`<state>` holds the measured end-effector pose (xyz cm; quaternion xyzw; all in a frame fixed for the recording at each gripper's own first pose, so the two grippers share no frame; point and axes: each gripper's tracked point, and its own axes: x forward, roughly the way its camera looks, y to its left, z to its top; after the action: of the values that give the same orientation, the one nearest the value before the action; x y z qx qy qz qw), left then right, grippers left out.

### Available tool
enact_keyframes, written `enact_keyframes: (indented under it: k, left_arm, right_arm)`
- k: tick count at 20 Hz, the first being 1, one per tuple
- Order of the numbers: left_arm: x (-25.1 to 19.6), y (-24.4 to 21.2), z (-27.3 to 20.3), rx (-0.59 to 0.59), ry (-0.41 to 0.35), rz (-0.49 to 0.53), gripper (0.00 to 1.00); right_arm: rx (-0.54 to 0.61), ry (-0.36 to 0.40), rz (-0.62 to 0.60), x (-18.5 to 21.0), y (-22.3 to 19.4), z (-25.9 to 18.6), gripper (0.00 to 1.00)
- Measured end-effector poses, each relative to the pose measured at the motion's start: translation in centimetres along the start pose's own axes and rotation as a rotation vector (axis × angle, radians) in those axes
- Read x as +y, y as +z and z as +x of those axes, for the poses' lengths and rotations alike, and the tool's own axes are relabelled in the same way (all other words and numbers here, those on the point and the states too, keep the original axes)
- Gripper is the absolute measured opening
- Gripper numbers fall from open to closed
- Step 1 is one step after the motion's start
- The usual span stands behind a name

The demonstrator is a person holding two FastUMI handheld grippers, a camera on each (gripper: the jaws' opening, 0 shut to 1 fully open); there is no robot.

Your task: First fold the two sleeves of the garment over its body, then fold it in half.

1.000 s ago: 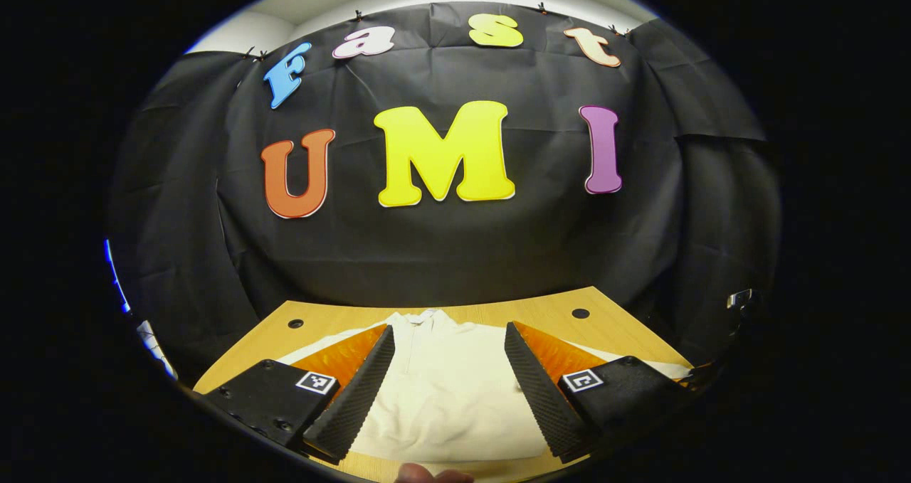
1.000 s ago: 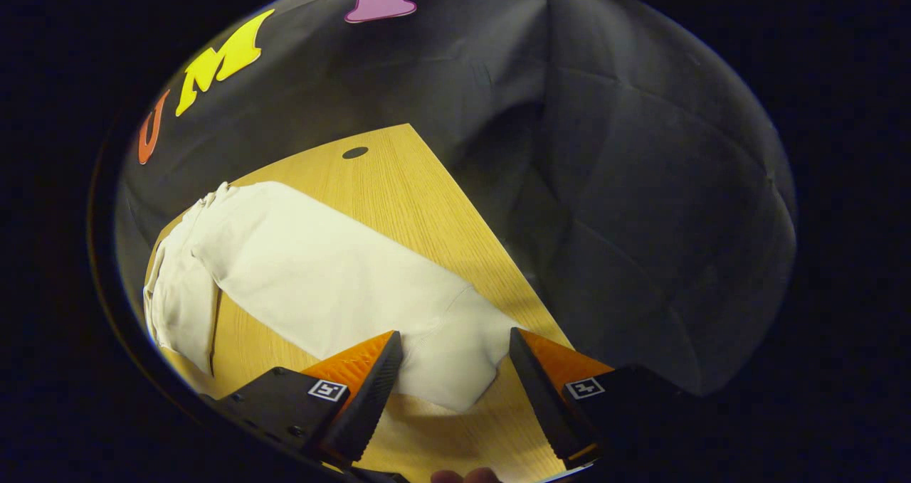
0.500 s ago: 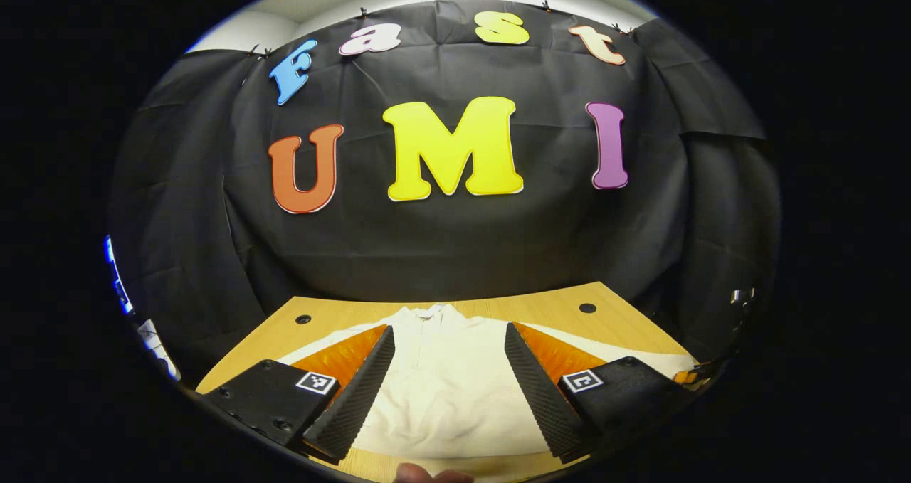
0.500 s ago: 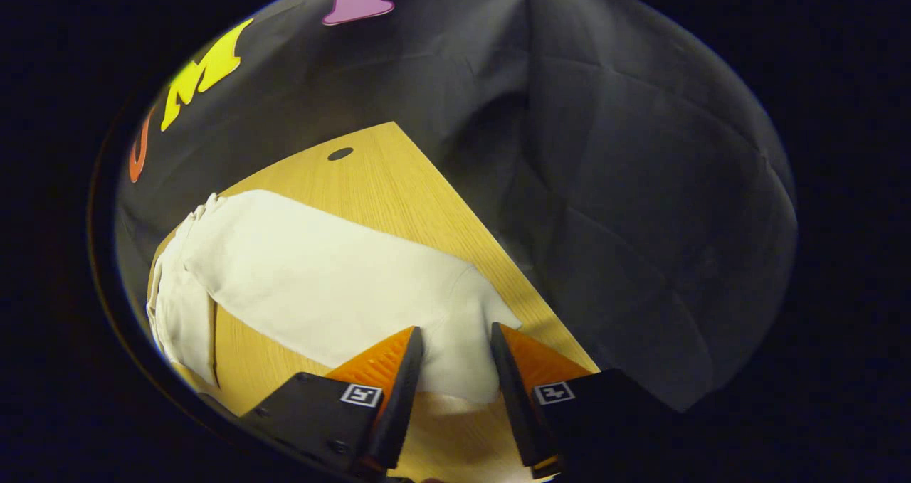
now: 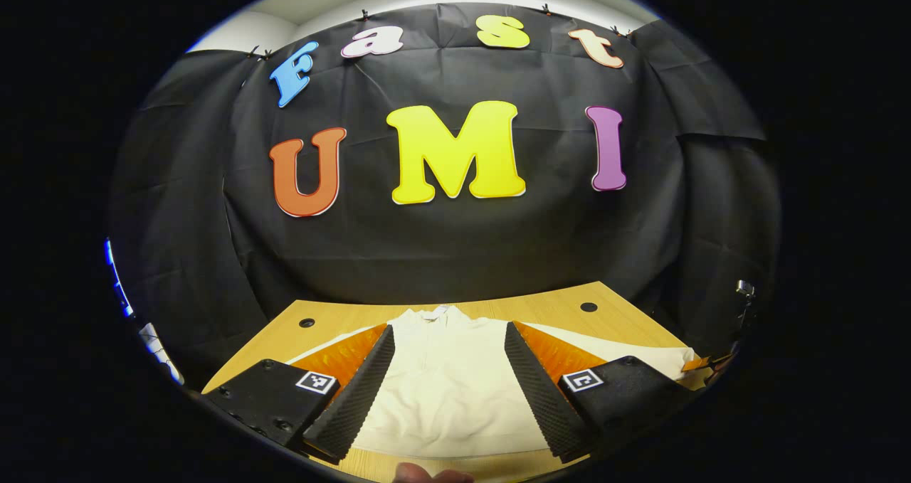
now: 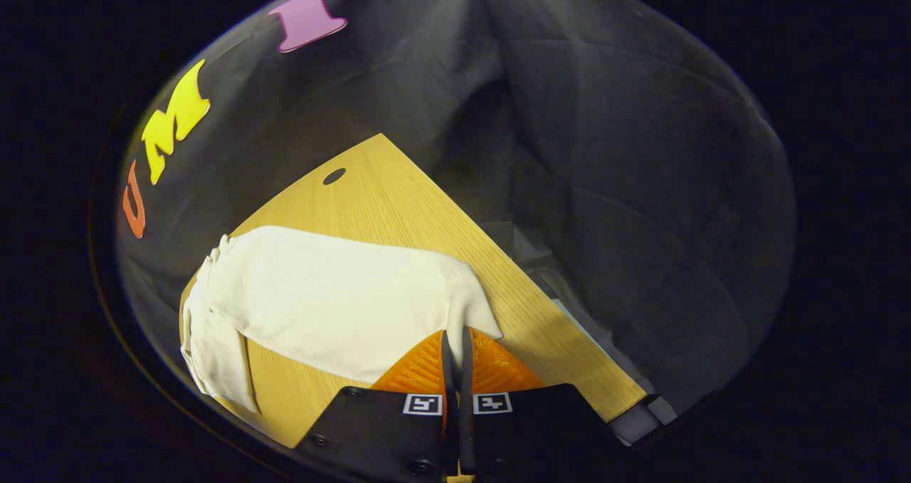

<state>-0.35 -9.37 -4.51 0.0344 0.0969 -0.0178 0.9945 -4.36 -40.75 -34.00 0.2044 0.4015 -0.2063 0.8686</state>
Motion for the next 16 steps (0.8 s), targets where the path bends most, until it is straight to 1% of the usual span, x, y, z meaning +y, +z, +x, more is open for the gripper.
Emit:
enact_keyframes:
  k: [1, 5, 10, 12, 16]
  left_arm:
    - [0.3, 0.1, -0.2, -0.003, -0.001, -0.002, 0.99]
    - [1.8, 0.2, -0.6, -0.016, 0.0, -0.006, 0.99]
    - [4.8, 0.2, -0.9, -0.031, 0.025, -0.052, 0.99]
    - [6.2, -0.4, -0.8, -0.028, 0.036, -0.07, 0.99]
    - [8.6, -1.0, -0.8, -0.026, 0.053, -0.111, 1.0]
  right_arm:
    - [-0.012, -0.004, -0.021, 0.2, 0.3, -0.2, 0.0]
    - [-0.073, -0.008, -0.097, 2.6, 2.4, -3.2, 0.01]
    - [-0.147, -0.004, -0.16, 5.7, 5.1, -7.4, 0.01]
    - [-0.187, 0.021, -0.177, 8.1, 7.0, -9.6, 0.0]
    - [-0.289, 0.107, -0.234, 13.8, 11.8, -14.7, 0.01]
